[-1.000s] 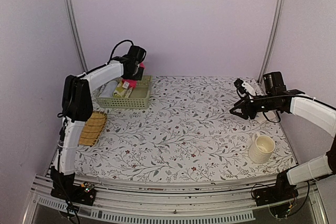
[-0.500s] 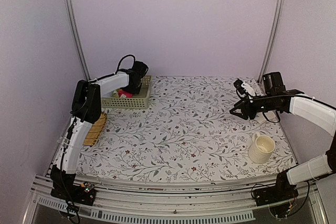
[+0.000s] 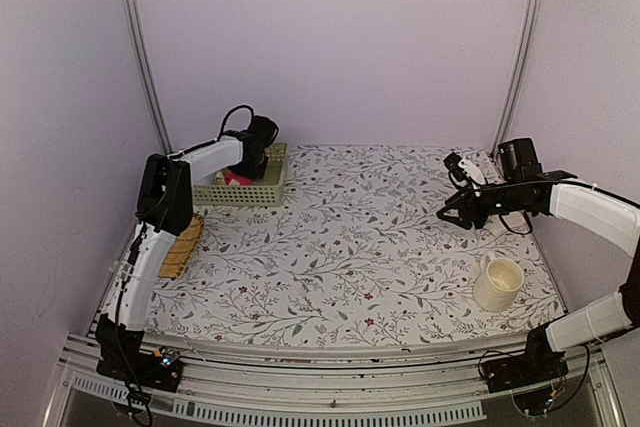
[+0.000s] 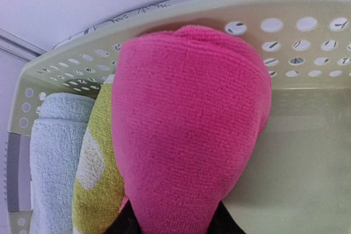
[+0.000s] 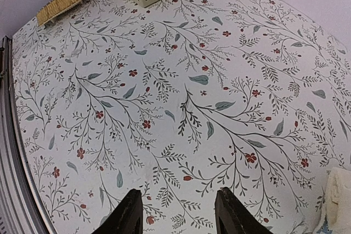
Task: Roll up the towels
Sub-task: Place the towel in the bin, then pick up the towel from the corner of the board, then put down the towel at the center of the board.
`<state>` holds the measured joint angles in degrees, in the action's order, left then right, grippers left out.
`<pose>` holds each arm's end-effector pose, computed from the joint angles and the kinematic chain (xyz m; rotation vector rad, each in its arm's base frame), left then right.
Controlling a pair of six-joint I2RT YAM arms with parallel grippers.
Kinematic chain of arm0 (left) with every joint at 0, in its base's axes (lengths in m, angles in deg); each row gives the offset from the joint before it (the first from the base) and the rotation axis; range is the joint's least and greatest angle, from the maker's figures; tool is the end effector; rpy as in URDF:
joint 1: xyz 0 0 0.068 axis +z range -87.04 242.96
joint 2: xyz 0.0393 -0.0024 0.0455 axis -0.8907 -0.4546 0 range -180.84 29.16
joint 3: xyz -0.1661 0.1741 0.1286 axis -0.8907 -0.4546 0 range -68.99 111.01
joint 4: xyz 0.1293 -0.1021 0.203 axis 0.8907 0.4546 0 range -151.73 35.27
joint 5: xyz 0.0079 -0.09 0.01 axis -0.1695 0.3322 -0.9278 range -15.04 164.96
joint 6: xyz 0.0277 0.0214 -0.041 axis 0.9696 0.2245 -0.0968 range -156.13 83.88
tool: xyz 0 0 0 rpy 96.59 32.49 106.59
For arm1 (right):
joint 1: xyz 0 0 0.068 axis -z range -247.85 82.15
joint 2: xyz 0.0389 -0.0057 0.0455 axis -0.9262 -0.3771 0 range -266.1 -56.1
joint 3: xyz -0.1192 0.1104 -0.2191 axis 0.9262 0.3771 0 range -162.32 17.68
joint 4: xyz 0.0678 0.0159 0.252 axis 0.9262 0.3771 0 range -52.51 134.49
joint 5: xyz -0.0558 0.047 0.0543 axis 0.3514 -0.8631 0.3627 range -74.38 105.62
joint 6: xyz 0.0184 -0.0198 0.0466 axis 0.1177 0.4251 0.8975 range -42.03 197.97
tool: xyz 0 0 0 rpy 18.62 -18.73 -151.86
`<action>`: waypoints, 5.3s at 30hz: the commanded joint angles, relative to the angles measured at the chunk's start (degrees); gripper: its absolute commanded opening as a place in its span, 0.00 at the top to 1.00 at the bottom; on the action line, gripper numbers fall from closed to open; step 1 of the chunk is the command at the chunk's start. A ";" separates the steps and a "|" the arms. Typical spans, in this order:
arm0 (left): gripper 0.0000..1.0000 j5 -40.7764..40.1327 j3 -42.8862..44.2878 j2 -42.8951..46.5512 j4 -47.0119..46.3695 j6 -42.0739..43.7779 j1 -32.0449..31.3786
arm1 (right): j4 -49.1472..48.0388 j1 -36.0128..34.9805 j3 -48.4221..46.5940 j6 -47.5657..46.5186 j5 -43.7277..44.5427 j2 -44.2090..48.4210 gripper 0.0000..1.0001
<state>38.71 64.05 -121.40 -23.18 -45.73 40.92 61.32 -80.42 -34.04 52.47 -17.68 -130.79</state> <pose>0.5260 -0.1903 0.1416 0.0213 2.3686 0.5462 0.2595 0.0778 0.2521 -0.9963 2.0621 0.5746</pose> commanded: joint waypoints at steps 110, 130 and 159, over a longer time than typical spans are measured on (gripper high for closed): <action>0.20 14.79 -30.86 46.18 2.90 8.96 -32.61 | 5.34 15.51 -26.03 4.55 12.40 -27.11 0.98; 0.24 23.35 -62.28 63.42 -21.71 3.07 -27.53 | 17.26 2.86 -36.01 0.74 -9.22 -19.19 0.93; 0.54 62.48 -38.14 21.67 -21.38 7.02 -25.35 | 18.71 13.07 -26.08 -0.50 18.90 -32.40 0.48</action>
<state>94.49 19.44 -92.97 -52.16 -42.52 14.41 78.63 -67.51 -58.72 53.08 -2.73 -160.26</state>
